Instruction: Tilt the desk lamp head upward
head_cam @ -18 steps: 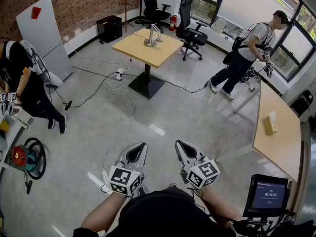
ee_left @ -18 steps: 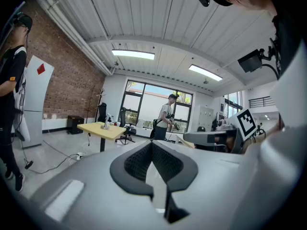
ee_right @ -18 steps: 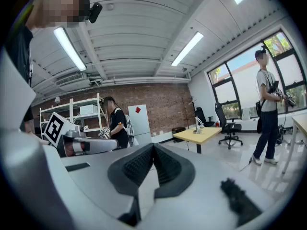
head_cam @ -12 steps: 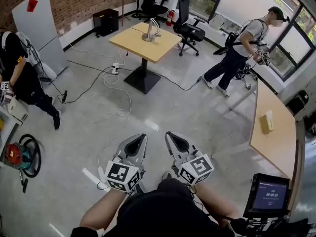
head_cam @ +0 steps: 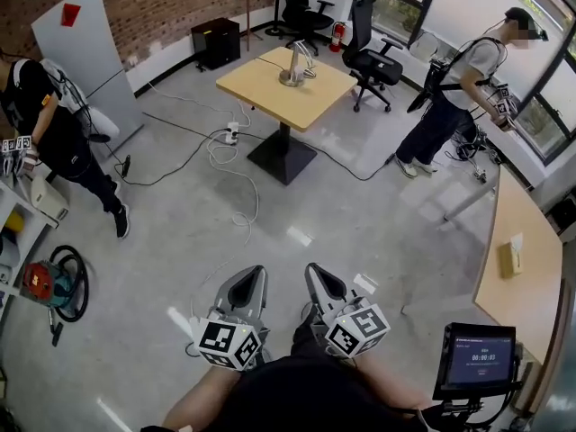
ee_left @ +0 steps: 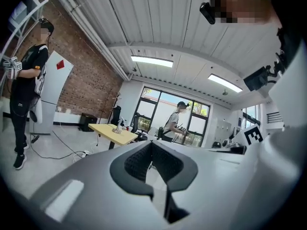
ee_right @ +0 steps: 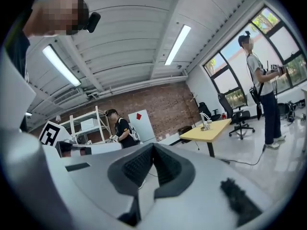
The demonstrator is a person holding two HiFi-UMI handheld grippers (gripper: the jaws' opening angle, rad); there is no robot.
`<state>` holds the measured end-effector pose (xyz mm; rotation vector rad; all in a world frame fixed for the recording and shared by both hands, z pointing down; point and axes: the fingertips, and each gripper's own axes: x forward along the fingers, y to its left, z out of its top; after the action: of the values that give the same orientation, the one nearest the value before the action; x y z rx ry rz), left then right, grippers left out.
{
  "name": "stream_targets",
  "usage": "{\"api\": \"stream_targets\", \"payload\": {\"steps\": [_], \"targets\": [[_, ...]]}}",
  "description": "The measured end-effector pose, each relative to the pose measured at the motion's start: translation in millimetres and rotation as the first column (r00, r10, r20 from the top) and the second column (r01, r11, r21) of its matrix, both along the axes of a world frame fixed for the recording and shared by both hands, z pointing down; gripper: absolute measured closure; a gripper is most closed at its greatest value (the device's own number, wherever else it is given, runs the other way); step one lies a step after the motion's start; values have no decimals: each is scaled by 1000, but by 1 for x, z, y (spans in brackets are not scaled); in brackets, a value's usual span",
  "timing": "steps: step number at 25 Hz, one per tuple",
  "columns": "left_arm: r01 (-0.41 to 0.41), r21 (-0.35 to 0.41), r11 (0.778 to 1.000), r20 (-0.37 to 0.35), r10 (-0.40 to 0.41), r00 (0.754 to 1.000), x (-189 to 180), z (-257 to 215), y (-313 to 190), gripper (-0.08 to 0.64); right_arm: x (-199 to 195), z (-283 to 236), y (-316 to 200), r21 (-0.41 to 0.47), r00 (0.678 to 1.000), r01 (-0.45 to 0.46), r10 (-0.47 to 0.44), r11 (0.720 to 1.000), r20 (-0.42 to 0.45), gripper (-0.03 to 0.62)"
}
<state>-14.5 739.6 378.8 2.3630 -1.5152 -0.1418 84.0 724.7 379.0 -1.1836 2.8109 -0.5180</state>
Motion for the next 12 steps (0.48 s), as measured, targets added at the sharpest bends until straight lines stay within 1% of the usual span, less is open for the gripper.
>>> {"api": "stream_targets", "payload": {"steps": [2, 4, 9, 12], "targets": [[41, -4, 999, -2, -41, 999, -1, -2, -25, 554, 10, -4, -30, 5, 1000, 6, -6, 1000, 18, 588], [67, -12, 998, -4, -67, 998, 7, -3, -51, 554, 20, -8, -59, 14, 999, 20, -21, 1000, 31, 588], [63, -15, 998, 18, -63, 998, 57, -7, -102, 554, 54, -11, -111, 16, 997, 57, -57, 998, 55, 588], [75, -17, 997, 30, -75, 997, 81, -4, -126, 554, 72, -10, -137, 22, 996, 72, -73, 997, 57, 588]]}}
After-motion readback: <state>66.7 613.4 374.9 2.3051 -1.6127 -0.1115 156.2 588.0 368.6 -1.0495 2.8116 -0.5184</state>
